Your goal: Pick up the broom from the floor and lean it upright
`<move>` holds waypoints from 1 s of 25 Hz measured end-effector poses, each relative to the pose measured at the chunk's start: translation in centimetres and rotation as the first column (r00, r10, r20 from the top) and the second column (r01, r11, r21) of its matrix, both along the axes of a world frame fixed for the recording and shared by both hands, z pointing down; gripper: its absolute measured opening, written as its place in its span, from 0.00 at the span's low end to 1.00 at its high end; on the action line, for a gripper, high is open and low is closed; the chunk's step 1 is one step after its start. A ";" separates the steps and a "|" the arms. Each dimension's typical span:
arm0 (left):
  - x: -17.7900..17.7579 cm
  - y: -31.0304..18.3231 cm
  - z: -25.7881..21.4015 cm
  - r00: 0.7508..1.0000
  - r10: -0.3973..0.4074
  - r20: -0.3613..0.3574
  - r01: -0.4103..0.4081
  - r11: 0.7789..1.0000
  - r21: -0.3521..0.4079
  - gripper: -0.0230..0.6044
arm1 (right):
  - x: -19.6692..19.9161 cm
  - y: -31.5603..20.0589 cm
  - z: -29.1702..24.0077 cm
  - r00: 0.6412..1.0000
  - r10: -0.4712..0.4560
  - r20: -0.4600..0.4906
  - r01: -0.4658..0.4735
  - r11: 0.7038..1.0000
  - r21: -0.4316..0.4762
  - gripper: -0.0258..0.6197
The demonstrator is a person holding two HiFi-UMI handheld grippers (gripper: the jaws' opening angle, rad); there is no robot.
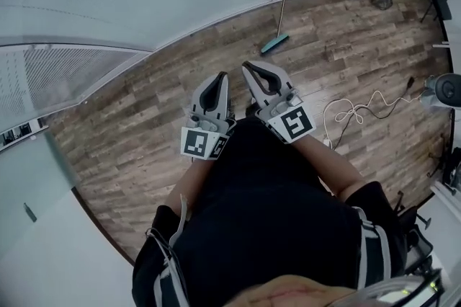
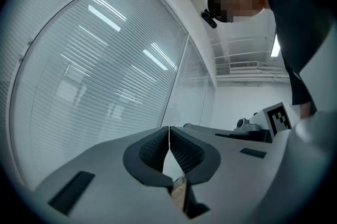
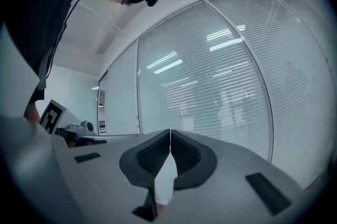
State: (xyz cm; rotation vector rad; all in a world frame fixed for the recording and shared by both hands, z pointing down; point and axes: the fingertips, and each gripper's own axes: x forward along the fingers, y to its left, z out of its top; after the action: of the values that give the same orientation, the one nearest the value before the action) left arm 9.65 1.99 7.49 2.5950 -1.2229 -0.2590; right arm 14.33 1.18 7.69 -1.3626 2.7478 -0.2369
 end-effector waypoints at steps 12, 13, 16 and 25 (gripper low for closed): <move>2.1 0.5 -0.9 0.997 -0.066 0.037 0.064 0.996 0.054 0.07 | 2.1 0.4 -2.0 0.999 0.020 -0.046 -0.014 0.991 0.129 0.07; 2.3 0.4 -1.1 0.996 -0.073 0.043 0.070 0.995 0.066 0.07 | 2.3 0.3 -2.3 0.998 0.028 -0.050 -0.021 0.989 0.144 0.07; 2.6 -0.2 -1.6 0.994 -0.098 0.053 0.093 0.992 0.088 0.07 | 2.8 0.1 -2.2 0.997 0.039 -0.072 -0.029 0.990 0.137 0.07; 3.7 0.1 -1.6 0.992 -0.106 0.062 0.099 0.989 0.107 0.07 | 4.3 0.2 -1.5 0.993 0.069 -0.091 -0.058 0.991 0.124 0.07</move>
State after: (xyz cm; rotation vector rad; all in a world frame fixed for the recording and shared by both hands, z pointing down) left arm 13.33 2.06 5.88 2.6516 -1.4047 -0.2630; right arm 18.64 1.42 6.18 -1.4627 2.7360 -0.0014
